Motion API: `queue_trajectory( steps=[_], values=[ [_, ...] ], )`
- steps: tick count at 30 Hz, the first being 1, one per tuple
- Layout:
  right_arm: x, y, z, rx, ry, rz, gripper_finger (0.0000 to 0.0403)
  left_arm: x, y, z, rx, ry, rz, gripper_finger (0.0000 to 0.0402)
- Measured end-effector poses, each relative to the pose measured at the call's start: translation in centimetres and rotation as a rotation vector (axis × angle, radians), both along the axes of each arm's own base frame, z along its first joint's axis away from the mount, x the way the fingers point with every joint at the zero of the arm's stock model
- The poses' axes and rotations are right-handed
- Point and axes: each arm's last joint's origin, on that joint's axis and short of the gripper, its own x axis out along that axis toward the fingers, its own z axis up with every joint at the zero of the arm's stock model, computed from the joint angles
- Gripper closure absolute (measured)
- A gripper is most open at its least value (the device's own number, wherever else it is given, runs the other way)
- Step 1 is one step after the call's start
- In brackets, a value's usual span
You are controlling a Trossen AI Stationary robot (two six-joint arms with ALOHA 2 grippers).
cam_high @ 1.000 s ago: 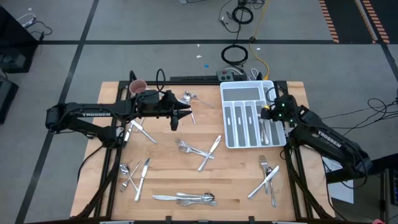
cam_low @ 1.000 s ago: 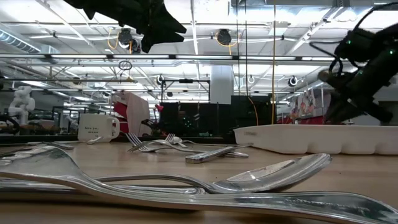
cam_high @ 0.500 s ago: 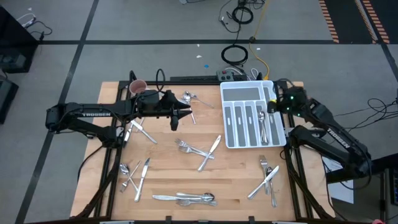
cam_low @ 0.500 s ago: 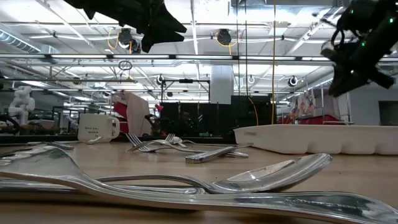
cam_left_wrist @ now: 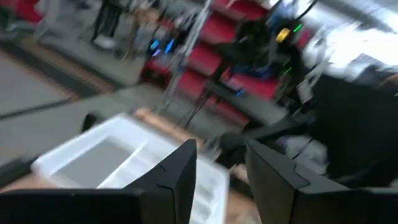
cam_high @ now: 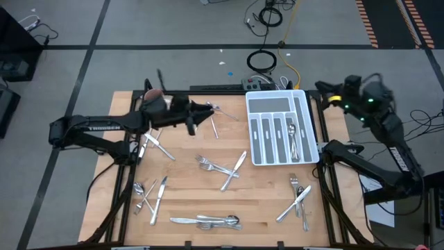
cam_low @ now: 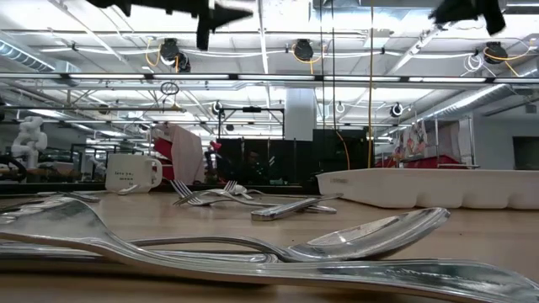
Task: Sort silverware
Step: Put the silver spoon into the silverware tray
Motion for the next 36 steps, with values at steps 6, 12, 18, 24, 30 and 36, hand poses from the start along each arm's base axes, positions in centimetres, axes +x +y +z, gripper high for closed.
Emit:
queue_trajectory(
  steps=[6, 12, 18, 24, 30, 36],
  values=[
    [1.3, -0.4, 3.1, -0.109, -0.101, 0.232, 0.0337, -3.1, -0.9, 3.6, 0.064, -0.177, -0.099, 0.026],
    [4.9, -2.4, 2.8, -0.059, -0.088, 0.544, 0.0337, -7.2, -1.9, 5.6, 0.115, -0.223, -0.143, 0.026],
    [10.4, -3.3, 1.7, -0.037, -0.068, 0.816, 0.0337, -10.3, -2.6, 4.9, 0.025, -0.08, -0.156, 0.026],
    [16.4, -0.7, -0.4, -0.028, 0.011, 1.082, 0.0337, -11.1, -3.3, 3.6, -0.033, 0.07, -0.191, 0.026],
    [21.0, 3.2, -3.5, 0.056, 0.125, 1.22, 0.0337, -10.3, -3.8, 2.6, -0.033, 0.157, -0.234, 0.026],
    [23.6, 6.1, -6.5, 0.102, 0.267, 1.265, 0.0334, -10.3, -4.5, 1.7, -0.023, 0.254, -0.276, 0.026]
  ],
)
